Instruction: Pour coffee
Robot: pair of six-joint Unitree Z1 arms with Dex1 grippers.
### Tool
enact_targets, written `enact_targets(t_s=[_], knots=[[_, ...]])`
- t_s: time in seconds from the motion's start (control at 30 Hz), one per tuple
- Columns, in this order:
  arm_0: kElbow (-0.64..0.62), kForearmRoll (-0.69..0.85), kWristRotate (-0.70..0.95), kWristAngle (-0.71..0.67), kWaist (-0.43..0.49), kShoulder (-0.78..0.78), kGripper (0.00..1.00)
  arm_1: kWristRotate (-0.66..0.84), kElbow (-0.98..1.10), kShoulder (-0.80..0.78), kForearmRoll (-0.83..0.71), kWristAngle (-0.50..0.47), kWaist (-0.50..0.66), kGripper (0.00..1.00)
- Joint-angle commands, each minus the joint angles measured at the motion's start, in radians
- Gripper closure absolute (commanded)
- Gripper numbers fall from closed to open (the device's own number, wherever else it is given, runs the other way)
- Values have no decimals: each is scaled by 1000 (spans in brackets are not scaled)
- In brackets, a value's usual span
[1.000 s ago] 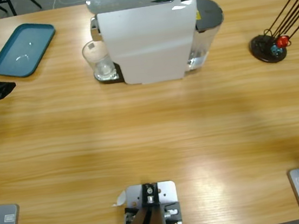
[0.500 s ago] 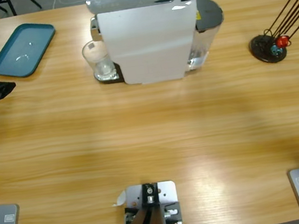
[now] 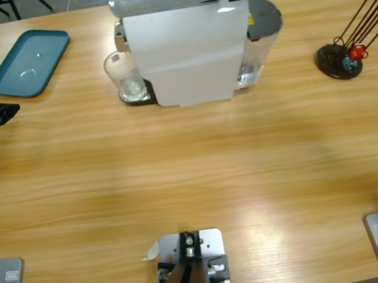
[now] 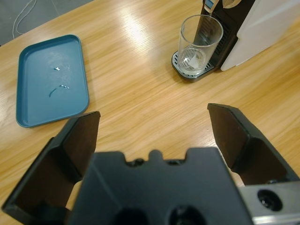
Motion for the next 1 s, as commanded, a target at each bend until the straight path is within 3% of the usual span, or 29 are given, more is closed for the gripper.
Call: enact_targets(t_s=[0.03,0.17,0.37,0.57,0.77,0.87,1.0], knots=[[10,9,-13,-15,-7,20,4,12,14,-8,86,12,4,4],[11,6,-15,-11,-7,23,4,8,67,-49,82,30,4,0],[28,-5,-38,-15,-7,-19,4,-40,317,-281,-86,48,9,0],[55,-20,-30,-35,-7,-51,9,-44,886,-621,-417,87,45,0],[124,-78,6,-33,-7,-93,9,-45,1311,-909,-736,88,51,4],[142,-92,22,-32,-7,-110,9,-44,1452,-979,-913,88,51,4],[155,-107,18,-35,-7,-108,9,-40,1543,-976,-1009,132,51,0]])
